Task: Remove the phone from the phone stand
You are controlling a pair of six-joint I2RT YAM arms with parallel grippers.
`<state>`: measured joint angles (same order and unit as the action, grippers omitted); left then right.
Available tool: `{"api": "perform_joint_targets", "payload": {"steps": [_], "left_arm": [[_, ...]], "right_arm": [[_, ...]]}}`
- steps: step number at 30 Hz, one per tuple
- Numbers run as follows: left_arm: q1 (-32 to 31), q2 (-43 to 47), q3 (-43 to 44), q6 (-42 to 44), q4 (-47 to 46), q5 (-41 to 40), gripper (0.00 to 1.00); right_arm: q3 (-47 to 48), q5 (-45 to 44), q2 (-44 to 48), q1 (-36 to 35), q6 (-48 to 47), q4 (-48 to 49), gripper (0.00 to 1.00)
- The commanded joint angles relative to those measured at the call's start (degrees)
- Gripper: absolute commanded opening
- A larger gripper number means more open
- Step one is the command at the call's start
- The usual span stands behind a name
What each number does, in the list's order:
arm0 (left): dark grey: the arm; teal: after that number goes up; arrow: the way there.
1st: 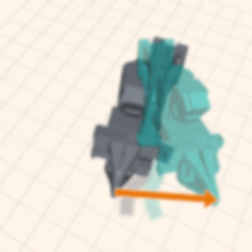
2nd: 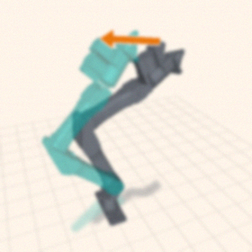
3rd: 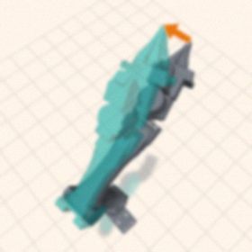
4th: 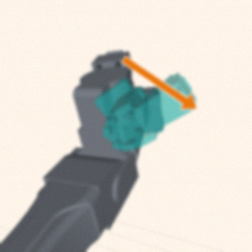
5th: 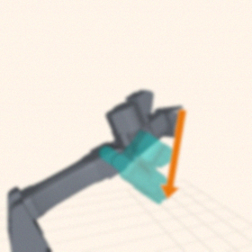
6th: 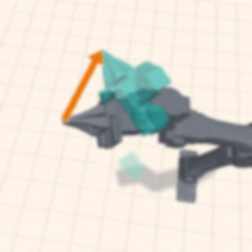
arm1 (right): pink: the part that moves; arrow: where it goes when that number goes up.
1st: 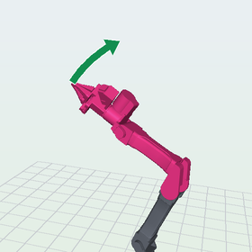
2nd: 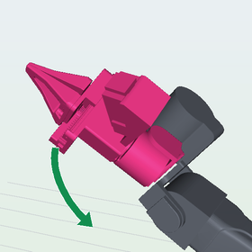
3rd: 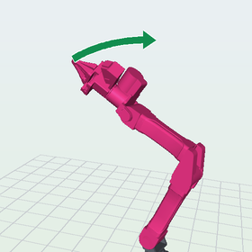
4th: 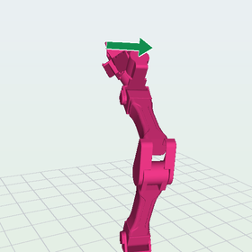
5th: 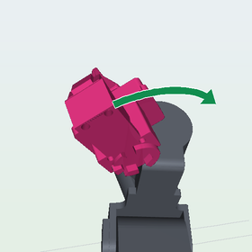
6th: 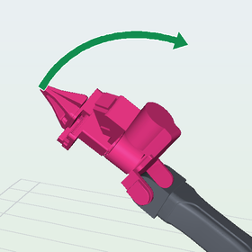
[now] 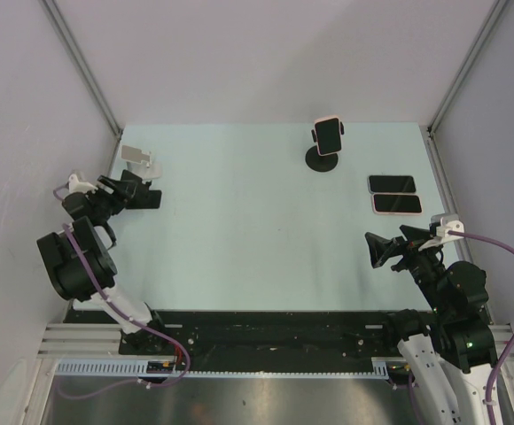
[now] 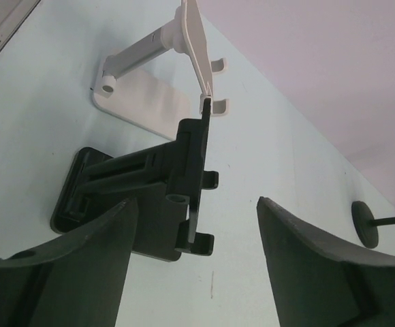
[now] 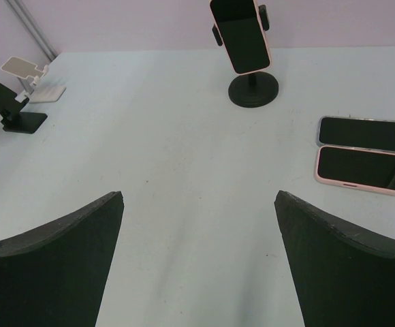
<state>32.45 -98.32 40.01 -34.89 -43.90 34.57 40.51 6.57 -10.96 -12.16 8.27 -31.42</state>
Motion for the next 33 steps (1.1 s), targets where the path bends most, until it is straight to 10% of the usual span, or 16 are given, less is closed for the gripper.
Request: {"api": "perform_joint_targets", "payload": {"steps": [1, 6, 13, 33], "left_arm": [[0.51, 5.59, -2.04, 0.18, -2.24, -2.48, 0.80], [-0.01, 11.21, -6.60, -6.14, -1.98, -7.40, 1.00], [-2.12, 28.15, -11.18, -11.69, 13.12, -15.40, 1.00], [-44.63, 49.62, 1.83, 22.14, 52.15, -29.82, 1.00]], "right_arm": [[0.09, 0.81, -0.11, -0.23, -0.45, 1.80, 0.99], [0.09, 0.46, -0.20, -0.32, -0.27, 1.89, 0.99], [0.18, -0.33, -3.00, -0.32, 1.74, 2.41, 1.00], [10.88, -1.55, -44.63, -1.81, -0.18, 24.37, 1.00]]}}
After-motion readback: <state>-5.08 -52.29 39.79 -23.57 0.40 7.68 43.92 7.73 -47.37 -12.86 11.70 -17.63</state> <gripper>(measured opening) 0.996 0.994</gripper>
